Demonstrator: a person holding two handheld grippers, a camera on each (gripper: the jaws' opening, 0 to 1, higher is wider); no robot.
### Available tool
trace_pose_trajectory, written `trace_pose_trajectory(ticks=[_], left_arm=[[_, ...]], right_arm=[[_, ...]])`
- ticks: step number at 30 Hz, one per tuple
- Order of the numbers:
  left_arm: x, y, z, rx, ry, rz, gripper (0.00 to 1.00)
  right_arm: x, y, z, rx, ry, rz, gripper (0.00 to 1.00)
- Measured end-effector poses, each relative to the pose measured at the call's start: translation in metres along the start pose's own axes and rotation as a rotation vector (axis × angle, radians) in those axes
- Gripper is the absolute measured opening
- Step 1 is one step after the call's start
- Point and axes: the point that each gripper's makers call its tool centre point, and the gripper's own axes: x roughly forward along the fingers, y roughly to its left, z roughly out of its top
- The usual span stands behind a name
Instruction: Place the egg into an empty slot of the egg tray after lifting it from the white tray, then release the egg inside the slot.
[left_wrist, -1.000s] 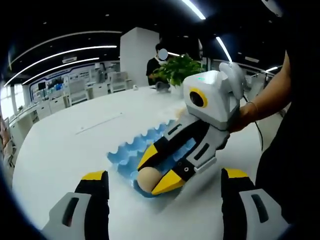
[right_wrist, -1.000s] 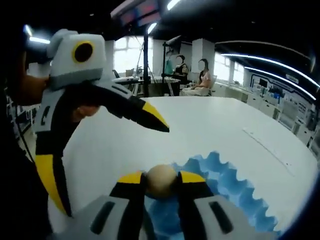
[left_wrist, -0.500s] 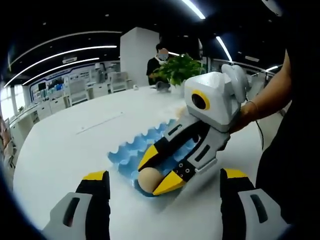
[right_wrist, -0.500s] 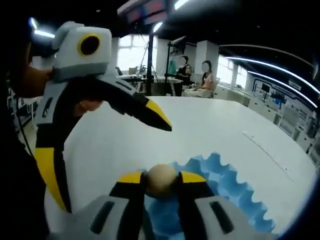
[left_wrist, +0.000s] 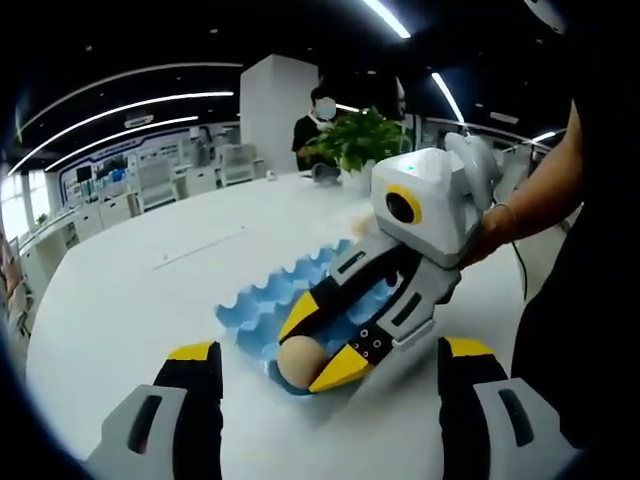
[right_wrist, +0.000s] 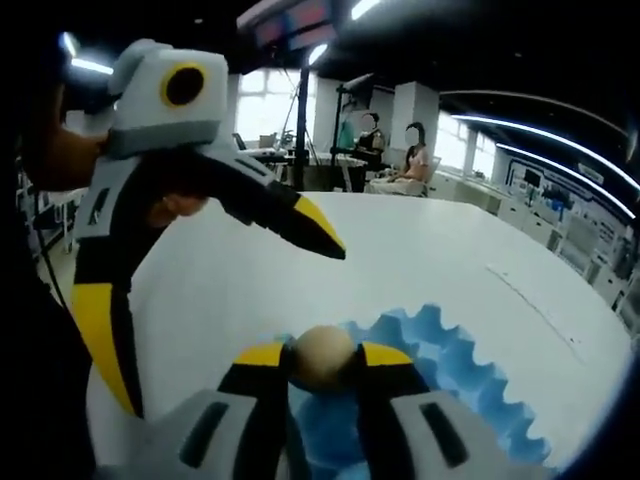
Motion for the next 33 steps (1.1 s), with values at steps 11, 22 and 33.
trace_pose_trajectory(ticks=[11,22,33], left_arm=[[-0.003,0.000,0.003,0.018,-0.001,0.007,0.89],[-0.004,-0.001,0.004,0.021,-0.003,0.004,0.89],[-0.002,-0.003,0.009,0.035,-0.008,-0.003,0.88]], right_arm=[[-0.008,-0.002,0.000,0.001,0.006,-0.032,0.26],[-0.044,-0.017,-0.005,0.089,-0.030,-0.110,0.25],[-0.063,-0.024,-0.023,0.125,-0.004,-0.177,0.25]])
